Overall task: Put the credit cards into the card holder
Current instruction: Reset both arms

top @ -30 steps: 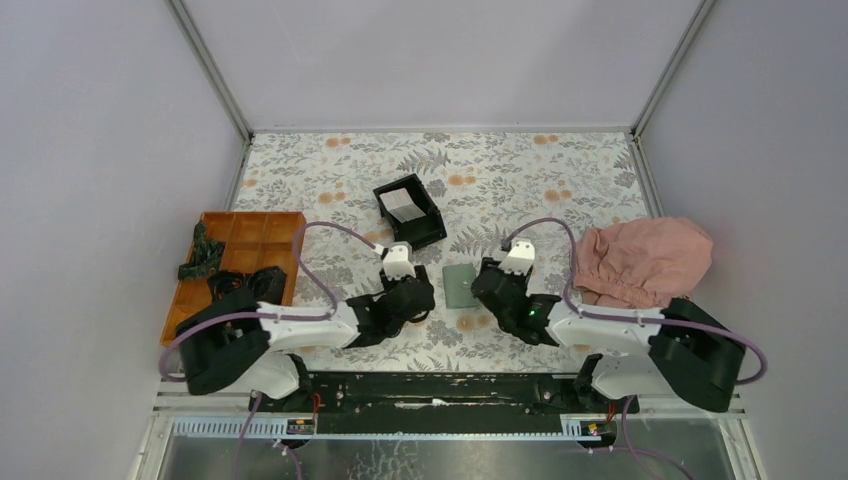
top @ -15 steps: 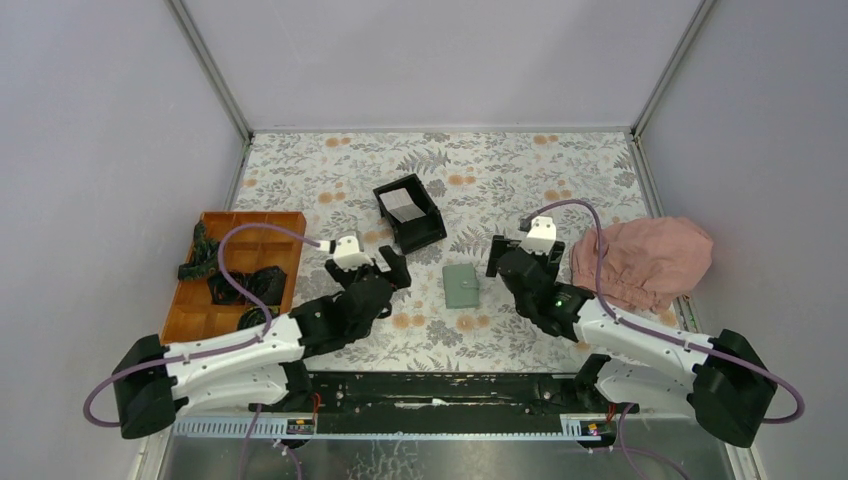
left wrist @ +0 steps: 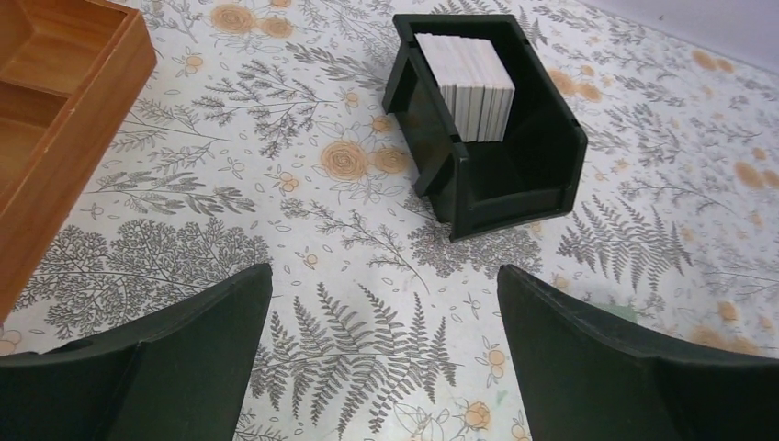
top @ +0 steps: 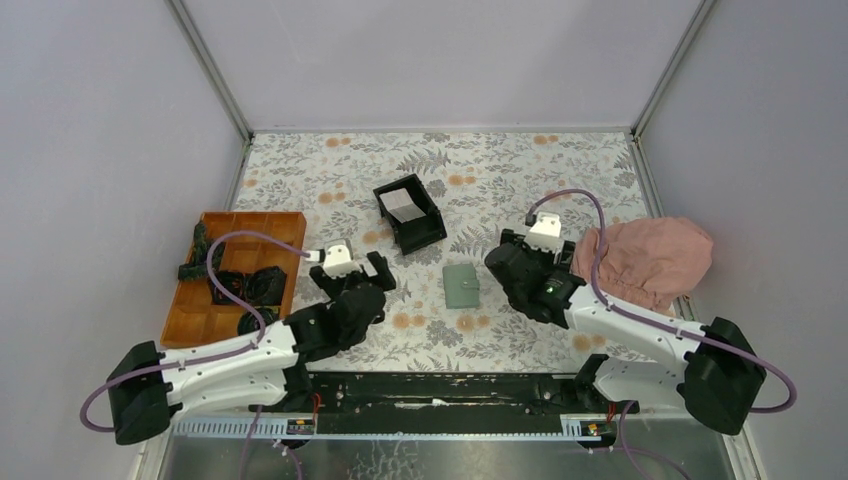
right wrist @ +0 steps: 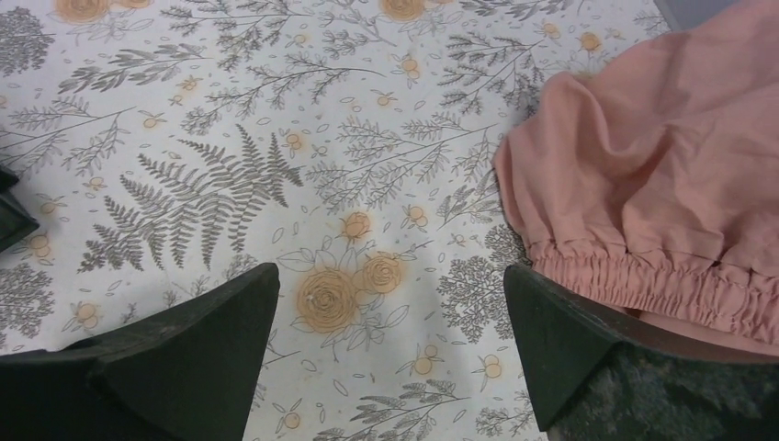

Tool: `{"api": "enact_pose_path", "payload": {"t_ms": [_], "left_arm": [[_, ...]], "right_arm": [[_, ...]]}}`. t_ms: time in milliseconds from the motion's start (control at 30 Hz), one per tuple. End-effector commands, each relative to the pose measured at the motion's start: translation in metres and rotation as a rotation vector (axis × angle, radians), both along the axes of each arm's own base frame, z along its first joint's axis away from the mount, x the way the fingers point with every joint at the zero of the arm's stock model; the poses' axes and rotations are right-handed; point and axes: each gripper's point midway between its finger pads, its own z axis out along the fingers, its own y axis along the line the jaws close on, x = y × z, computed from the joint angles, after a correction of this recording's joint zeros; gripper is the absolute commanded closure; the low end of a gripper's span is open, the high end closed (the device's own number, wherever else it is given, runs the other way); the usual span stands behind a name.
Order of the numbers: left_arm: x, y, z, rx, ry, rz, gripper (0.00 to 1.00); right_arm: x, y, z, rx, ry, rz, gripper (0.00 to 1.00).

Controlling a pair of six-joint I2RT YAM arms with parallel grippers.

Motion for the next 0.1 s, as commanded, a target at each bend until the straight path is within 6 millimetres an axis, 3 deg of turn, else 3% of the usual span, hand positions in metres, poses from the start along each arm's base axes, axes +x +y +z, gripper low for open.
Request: {"api": "enact_pose_path", "payload": {"t_ms": [0, 67], "left_arm": [[0.0041, 0.0115, 0.0038, 0.046, -0.032, 0.069, 0.0], [0.0039, 0.0128, 0.0013, 0.049, -0.027, 0.076, 0.0]], "right_arm": [[-0.0008, -0.0195, 0.0157, -0.028, -0.083, -0.072, 0.01], [-0.0008, -0.0199, 0.021, -0.005, -0.109, -0.07, 0.01]]}}
